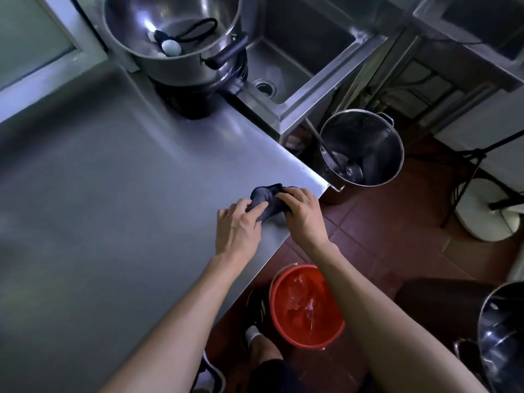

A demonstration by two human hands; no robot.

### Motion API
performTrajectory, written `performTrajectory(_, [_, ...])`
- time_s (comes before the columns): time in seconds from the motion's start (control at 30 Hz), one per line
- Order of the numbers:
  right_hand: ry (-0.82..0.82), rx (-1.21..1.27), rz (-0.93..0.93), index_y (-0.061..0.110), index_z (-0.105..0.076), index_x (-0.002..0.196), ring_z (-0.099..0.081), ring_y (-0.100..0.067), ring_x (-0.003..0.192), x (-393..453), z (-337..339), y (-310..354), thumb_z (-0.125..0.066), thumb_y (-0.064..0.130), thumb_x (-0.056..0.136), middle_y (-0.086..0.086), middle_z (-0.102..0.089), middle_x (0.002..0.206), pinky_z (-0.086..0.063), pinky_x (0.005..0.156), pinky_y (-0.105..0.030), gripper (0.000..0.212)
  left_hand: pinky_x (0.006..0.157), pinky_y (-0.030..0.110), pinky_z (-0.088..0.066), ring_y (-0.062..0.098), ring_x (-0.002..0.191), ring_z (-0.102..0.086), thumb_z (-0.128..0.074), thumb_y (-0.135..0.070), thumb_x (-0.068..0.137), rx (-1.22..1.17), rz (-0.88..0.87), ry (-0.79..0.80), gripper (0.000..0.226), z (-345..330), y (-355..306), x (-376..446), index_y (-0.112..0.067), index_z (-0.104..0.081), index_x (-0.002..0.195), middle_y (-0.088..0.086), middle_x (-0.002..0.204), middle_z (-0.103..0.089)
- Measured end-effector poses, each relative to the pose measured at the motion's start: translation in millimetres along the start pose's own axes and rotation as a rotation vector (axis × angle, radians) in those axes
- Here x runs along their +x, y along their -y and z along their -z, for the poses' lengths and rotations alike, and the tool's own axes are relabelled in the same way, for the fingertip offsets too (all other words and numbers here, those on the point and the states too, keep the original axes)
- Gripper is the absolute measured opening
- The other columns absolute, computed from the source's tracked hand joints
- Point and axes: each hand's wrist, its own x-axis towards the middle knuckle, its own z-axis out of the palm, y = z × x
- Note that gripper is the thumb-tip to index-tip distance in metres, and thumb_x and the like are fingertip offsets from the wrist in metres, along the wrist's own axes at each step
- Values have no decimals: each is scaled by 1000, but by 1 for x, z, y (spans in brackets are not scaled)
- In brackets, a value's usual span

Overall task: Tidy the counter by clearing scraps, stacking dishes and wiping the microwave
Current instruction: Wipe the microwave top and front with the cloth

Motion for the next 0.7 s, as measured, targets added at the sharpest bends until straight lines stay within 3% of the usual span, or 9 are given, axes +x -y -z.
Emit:
performTrajectory(0.23, [48,-13,12,8,-73,110,-59,-37,107,24,-10,-26,-61,-6,72,-11,-68,120,-46,85,-46,42,86,40,-35,26,106,-59,-67,-20,89,40,54,101,50,-25,-5,20,-31,-57,137,3,124,-57])
performTrajectory(0.5, [174,-99,15,11,-67,122,-49,-34,132,23,-19,-40,-64,0,76,-13,-59,138,-32,110,-46,48,86,43,-39,25,113,-52,-55,-39,95,178,8,195,67,-41,-6,3,-30,-27,155,3,137,-47])
performTrajectory(0.7, [240,-151,12,13,-55,138,-35,-31,144,13,-9,-10,-55,7,79,-11,-45,152,-22,117,-54,59,92,43,-38,24,120,-51,-55,-39,95,144,32,182,59,-14,6,-12,-27,-37,150,-3,139,-52])
